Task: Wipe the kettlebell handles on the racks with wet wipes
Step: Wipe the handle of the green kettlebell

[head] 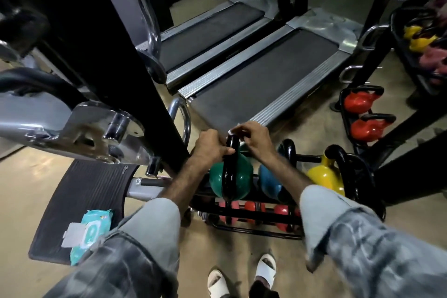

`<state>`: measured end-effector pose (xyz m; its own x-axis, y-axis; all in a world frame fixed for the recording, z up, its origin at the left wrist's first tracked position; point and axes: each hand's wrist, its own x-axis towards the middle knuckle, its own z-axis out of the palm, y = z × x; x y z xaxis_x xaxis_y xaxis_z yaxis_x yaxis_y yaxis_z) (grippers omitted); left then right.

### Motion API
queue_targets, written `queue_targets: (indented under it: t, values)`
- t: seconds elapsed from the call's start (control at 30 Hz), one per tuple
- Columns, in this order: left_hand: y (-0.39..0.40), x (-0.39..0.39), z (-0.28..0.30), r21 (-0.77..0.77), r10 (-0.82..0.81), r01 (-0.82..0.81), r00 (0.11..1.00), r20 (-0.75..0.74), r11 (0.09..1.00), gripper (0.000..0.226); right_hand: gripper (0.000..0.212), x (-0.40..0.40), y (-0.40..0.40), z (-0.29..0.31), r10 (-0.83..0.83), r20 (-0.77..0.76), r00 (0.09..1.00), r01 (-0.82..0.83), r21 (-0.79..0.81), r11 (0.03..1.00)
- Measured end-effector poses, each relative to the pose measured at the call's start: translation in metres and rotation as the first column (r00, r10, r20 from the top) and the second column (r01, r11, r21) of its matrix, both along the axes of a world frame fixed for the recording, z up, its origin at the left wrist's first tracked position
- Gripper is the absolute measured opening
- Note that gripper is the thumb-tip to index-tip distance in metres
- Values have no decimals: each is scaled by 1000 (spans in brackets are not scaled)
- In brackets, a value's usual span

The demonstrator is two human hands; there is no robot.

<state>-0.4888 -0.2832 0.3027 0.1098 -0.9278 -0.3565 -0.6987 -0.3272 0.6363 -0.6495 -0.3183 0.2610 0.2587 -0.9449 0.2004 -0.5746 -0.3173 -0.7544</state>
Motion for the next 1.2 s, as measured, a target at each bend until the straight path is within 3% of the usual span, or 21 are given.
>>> queue_targets:
  t: [0.07, 0.1, 0.27, 0.43, 0.57, 0.7, 0.8, 0.93, 1.0, 1.03, 1.1, 1.13, 1.2]
  values:
    - [4, -4, 0, -17, -5, 5, 1000, 25, 1000, 26, 31, -4, 10, 4, 226, -71, 972, -235, -161, 959]
    - [6, -4, 0, -29, 7, -6, 1000, 24, 1000, 26, 31, -4, 8, 8, 303, -119, 945, -320, -166, 933]
    - [14, -5, -5, 15, 80, -79, 993, -88, 997, 28, 42, 0, -38, 27, 342, -334, 878, -355, 24, 935]
    - [23, 0, -12, 16, 128, -128, 972, -195, 992, 32, 10, 17, -31, 42, 624, -481, 615, -745, -95, 661]
    - [25, 1, -12, 35, 123, -118, 961, -249, 992, 33, 31, 13, -59, 48, 560, -531, 636, -598, 120, 792]
    - [28, 2, -10, 29, 124, -120, 962, -242, 992, 43, 28, 17, -73, 45, 648, -574, 501, -598, 312, 738]
    - [30, 3, -6, 40, 137, -131, 954, -267, 991, 35, 21, 19, -87, 40, 640, -606, 473, -459, 450, 766]
    - [31, 3, -8, 36, 125, -120, 956, -264, 992, 44, 25, 45, -81, 66, 729, -635, 255, -583, 500, 640]
    - [31, 3, -8, 35, 126, -121, 956, -264, 992, 45, 25, 47, -72, 58, 606, -718, 343, -605, 324, 727]
    - [31, 2, -5, 29, 118, -115, 954, -275, 993, 42, 24, 40, -69, 44, 526, -705, 476, -536, 242, 809]
    - [31, 1, -1, 7, 123, -127, 949, -291, 992, 37, 22, 21, -53, 22, 325, -496, 805, -297, 139, 945]
    - [32, 0, 1, 5, 136, -141, 941, -310, 990, 39, 20, 12, -42, 13, 193, -332, 923, -152, 146, 977]
    - [31, 1, 7, 20, 146, -150, 913, -381, 989, 49, 17, 5, -14, 4, -66, -62, 996, 78, 217, 973]
